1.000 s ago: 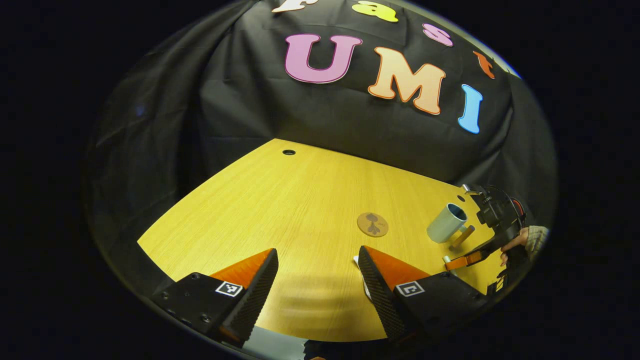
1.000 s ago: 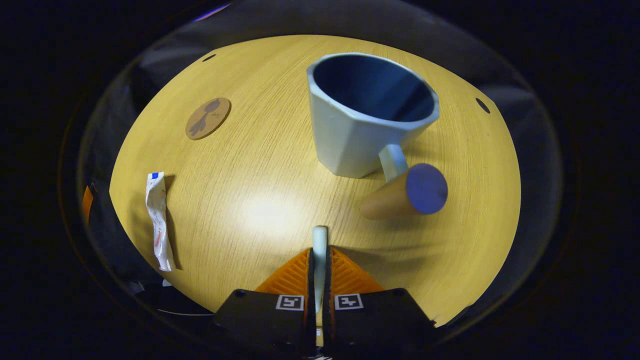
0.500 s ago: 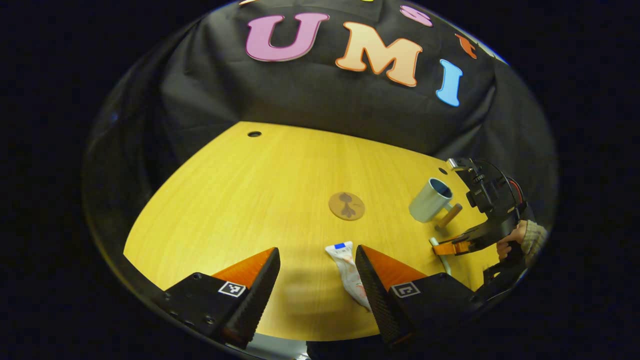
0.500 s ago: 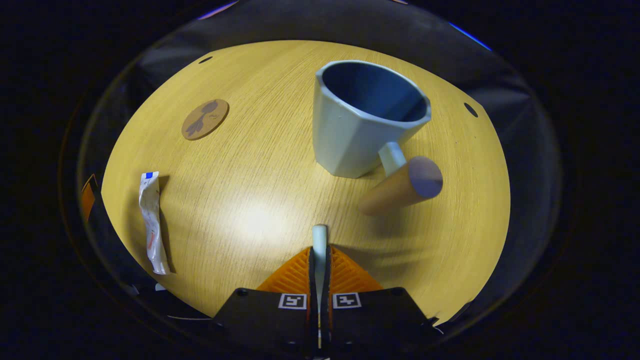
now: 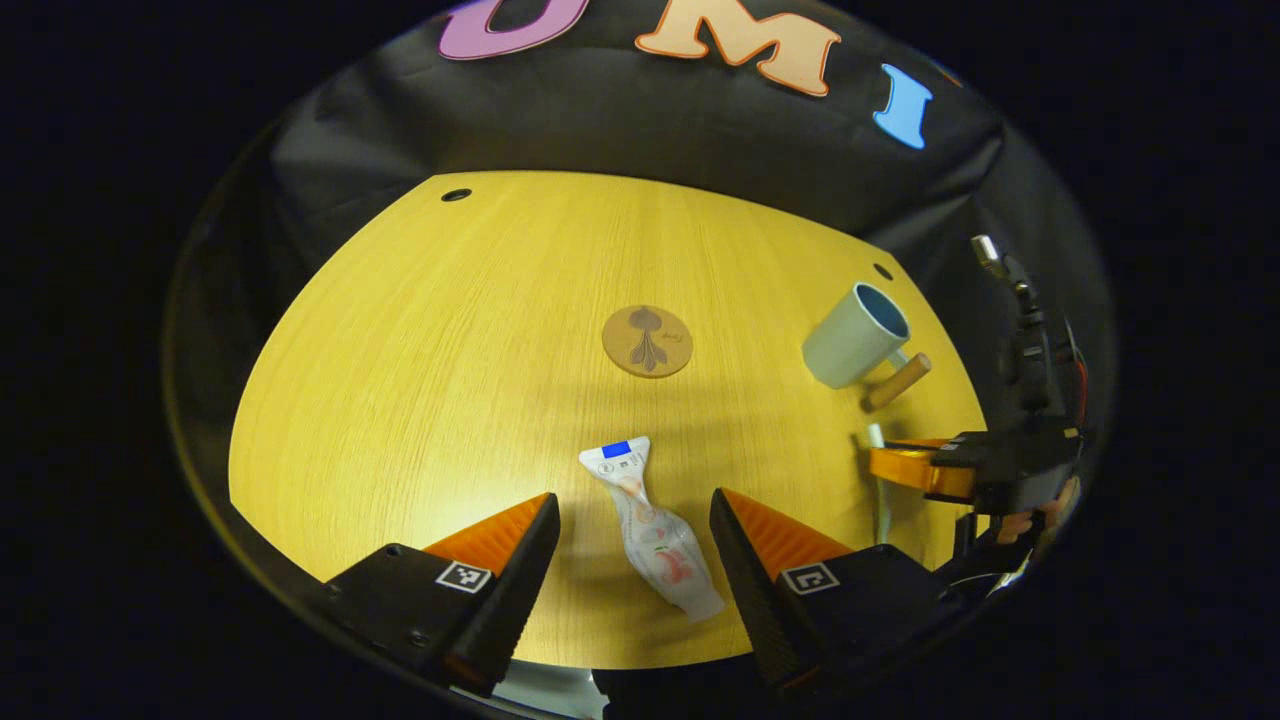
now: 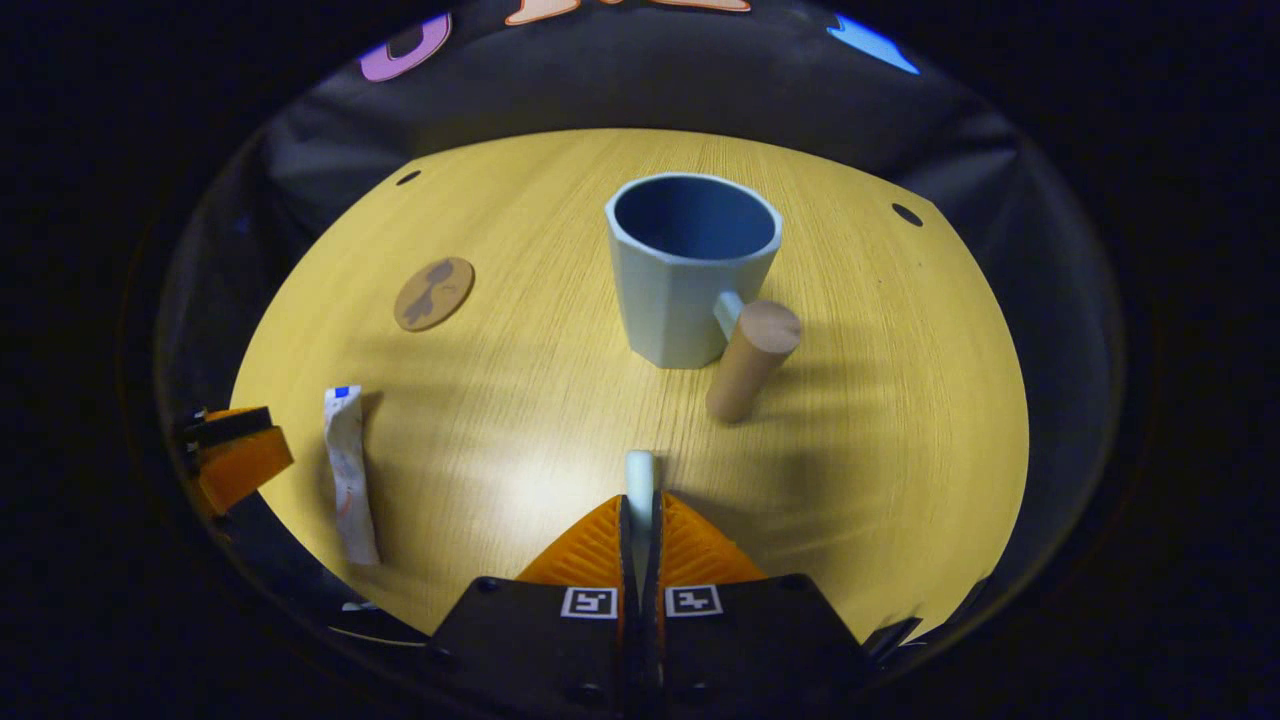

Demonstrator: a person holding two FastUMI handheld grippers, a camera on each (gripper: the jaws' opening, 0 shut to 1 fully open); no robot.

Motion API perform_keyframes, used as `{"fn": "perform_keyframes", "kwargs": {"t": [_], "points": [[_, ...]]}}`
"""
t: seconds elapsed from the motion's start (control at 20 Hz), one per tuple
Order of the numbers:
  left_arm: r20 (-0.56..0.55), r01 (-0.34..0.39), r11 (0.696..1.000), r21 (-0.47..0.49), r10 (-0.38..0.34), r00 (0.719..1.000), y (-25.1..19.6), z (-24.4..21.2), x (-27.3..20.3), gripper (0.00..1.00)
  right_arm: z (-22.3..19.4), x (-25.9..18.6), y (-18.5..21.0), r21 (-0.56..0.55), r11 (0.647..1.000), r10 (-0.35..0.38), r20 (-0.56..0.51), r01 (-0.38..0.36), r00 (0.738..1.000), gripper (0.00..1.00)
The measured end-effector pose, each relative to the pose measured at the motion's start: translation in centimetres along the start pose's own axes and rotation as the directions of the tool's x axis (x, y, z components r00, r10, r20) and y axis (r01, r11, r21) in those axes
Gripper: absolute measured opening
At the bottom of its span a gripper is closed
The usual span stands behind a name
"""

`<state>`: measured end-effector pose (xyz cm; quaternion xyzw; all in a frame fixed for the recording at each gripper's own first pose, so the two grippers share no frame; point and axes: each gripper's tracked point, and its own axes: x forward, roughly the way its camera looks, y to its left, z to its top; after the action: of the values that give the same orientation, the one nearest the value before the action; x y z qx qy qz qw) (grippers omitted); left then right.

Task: Put the toothbrush and toothpaste on the desktop into the cup, then pick up the cup and place it on the coaster on the desktop.

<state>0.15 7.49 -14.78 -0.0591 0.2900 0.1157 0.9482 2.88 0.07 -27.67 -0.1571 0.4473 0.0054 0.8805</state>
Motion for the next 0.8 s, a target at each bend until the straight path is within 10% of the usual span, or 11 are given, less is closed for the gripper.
{"fn": "perform_keyframes", "kwargs": {"t": [0.65, 0.8], "points": [[-0.302, -0.194, 0.979, -0.057, 0.168, 0.938, 0.6, -2.2, 5.5, 0.89, 2.8, -5.8, -1.8, 0.056, 0.997, 0.037, 0.219, -0.050, 0.975, 0.03], [-0.341, -0.215, 0.973, -0.088, 0.173, 0.924, 0.7, -3.0, 6.0, 0.74, 3.9, -6.4, -2.3, 0.061, 0.996, 0.041, 0.252, -0.058, 0.967, 0.03]]}}
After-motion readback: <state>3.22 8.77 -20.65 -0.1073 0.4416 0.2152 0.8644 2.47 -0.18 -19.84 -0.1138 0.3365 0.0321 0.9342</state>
